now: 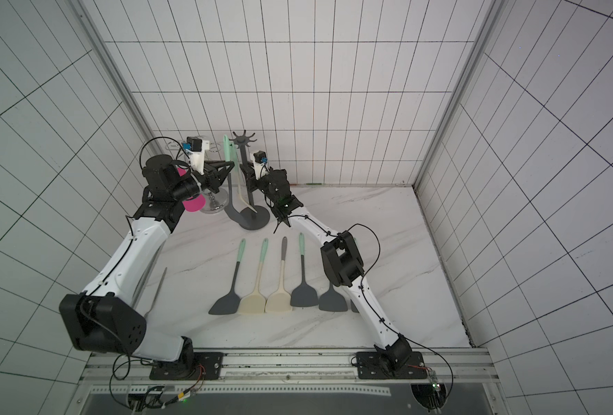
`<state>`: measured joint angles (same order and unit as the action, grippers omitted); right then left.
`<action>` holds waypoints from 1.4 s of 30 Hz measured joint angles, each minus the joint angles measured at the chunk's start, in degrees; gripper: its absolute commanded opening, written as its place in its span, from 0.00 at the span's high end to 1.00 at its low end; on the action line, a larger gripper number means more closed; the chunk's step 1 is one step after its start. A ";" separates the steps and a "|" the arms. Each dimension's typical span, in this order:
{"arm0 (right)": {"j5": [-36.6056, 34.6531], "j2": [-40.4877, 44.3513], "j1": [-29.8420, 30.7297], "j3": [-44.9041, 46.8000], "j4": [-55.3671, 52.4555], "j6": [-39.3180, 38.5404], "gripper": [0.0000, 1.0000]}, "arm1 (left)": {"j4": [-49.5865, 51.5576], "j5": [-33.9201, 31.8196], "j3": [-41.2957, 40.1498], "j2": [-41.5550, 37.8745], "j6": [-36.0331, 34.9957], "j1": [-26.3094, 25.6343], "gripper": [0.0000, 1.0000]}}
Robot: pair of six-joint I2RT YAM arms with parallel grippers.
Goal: Take the spatula off the kitchen utensil rack
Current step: Take off the spatula from the rack, then place the spatula at the center of the board.
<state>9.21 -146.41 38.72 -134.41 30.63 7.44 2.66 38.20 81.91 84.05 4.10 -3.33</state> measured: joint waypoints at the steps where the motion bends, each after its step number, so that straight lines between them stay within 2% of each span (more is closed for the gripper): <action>1: 0.07 0.00 0.00 0.02 0.04 0.00 0.76 | -0.63 -0.15 -0.20 -0.31 0.02 0.00 1.00; 4: 0.59 0.22 0.00 1.07 0.98 0.44 0.65 | -1.57 -0.52 -0.66 -0.59 0.09 0.00 1.00; 12: 2.51 3.39 0.37 6.91 0.24 1.38 0.47 | -1.55 -1.16 -3.48 -1.62 0.63 0.02 1.00; 16: 3.23 6.36 0.46 9.73 -0.42 1.18 0.42 | -1.55 -1.22 -4.42 -3.34 1.27 0.02 1.00; 23: 3.21 14.99 0.68 19.21 0.02 1.16 0.39 | -1.60 -1.14 -6.27 -8.33 2.12 0.07 1.00; 30: 3.19 29.11 0.76 36.28 1.31 1.07 0.38 | -1.62 0.61 -10.36 -13.79 4.02 0.07 1.00; 36: 3.54 46.56 0.44 56.26 -1.14 0.92 0.38 | -1.55 5.35 -16.52 -18.49 6.16 -0.11 1.00; 38: 4.76 52.74 -0.22 63.04 -3.08 1.11 0.37 | -1.60 6.93 -18.86 -19.63 6.80 -0.61 1.00; 42: 11.50 63.87 -2.10 73.75 -9.29 2.75 0.37 | -1.84 11.04 -23.28 -20.35 7.10 -3.52 1.00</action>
<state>20.71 -82.54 36.62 -60.66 21.34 10.20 0.82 49.23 58.63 63.70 11.20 -6.85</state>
